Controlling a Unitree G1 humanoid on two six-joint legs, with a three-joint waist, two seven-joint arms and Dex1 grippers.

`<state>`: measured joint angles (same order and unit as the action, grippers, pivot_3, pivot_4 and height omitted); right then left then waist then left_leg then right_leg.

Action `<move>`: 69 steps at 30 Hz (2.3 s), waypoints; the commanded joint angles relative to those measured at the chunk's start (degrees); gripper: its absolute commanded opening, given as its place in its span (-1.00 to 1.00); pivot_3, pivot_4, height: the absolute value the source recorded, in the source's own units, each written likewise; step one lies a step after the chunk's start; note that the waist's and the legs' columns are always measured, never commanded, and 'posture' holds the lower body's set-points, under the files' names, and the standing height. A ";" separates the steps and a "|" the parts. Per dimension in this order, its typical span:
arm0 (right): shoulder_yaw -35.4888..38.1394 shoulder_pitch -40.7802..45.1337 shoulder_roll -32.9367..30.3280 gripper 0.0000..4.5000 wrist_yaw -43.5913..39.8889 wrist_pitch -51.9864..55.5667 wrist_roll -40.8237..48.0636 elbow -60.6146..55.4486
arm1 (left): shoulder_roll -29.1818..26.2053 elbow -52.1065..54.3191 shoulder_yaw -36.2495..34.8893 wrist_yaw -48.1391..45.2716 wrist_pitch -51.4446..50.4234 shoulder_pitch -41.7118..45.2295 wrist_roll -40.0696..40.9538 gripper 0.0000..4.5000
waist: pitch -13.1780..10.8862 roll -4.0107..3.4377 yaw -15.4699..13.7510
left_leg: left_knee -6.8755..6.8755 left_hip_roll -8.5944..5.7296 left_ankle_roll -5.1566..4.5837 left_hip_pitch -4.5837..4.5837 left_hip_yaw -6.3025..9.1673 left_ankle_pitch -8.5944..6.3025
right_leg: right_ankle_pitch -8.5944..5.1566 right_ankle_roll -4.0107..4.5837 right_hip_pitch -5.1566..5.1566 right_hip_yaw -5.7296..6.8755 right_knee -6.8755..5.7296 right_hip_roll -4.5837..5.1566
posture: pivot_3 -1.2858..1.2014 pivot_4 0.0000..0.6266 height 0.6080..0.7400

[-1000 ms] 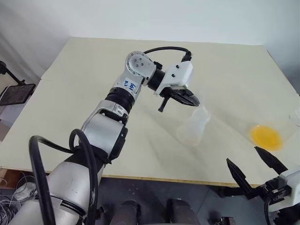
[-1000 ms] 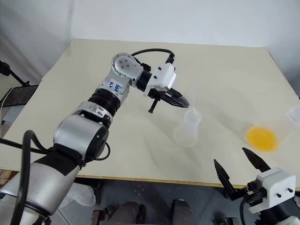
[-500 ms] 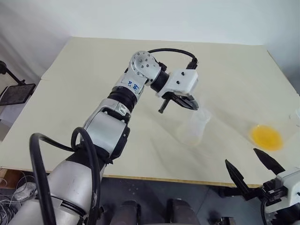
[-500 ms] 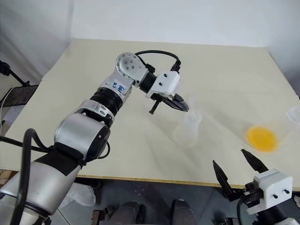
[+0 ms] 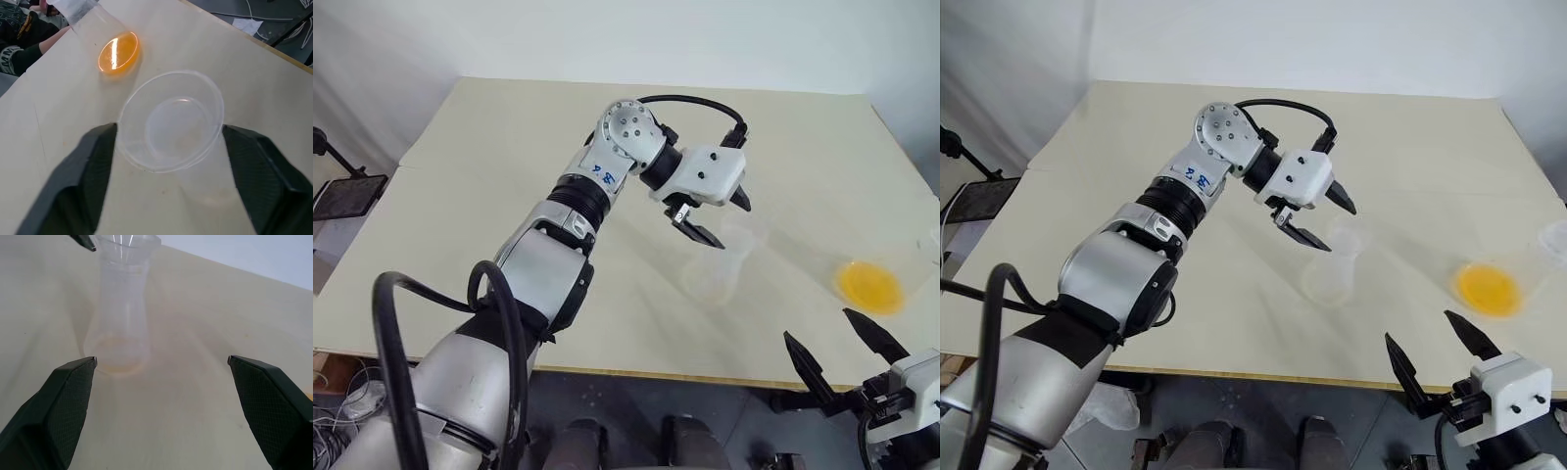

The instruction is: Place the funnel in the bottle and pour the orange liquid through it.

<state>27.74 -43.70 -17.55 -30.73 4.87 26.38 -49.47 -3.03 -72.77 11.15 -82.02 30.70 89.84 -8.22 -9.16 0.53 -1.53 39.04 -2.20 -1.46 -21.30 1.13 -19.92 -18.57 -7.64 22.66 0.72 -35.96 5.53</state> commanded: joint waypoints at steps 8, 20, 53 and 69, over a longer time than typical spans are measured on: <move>2.88 -1.09 -0.27 1.00 -0.04 -1.64 1.55 -1.67 | -3.71 1.15 -8.26 -5.22 -9.66 3.84 7.89 0.98 | 0.00 0.00 0.15 | 0.00 0.01 0.00 0.00 -0.02 0.00 | 0.00 0.00 0.02 0.00 -0.02 -0.01 | 0.03 -0.52 1.00; 7.73 -6.49 6.29 1.00 5.28 -3.37 3.30 -5.29 | -12.08 6.37 -17.43 -7.14 -21.64 -8.62 17.99 0.98 | 0.03 -0.06 0.26 | 0.00 0.04 0.02 0.09 0.00 0.01 | 0.00 -0.01 0.03 -0.06 -0.18 0.02 | 0.03 -0.52 1.00; 16.75 -21.86 23.67 1.00 21.48 -13.63 3.27 -0.14 | -6.82 43.71 -8.30 5.63 -26.77 -48.49 22.24 0.98 | 0.23 -0.39 1.01 | -0.17 0.32 0.25 0.08 -0.09 -0.13 | -0.04 0.08 0.19 -1.06 0.08 0.28 | 0.03 -0.52 1.00; 26.17 -1.97 3.07 1.00 29.05 5.28 6.84 6.58 | -6.93 55.93 -5.57 12.41 -31.91 -55.42 24.43 0.98 | 0.36 -0.64 0.19 | -0.06 0.32 0.30 0.12 -0.14 -0.10 | -0.07 0.13 0.15 -1.05 0.04 0.17 | 0.03 -0.52 1.00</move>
<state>51.87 -46.24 -13.24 -2.77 9.42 32.53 -42.18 -10.12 -19.97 5.42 -70.40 -1.03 34.95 14.55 -8.81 -0.10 -1.34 39.00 -1.91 -1.20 -21.17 0.97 -20.01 -18.64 -7.51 22.75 -0.35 -35.94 5.71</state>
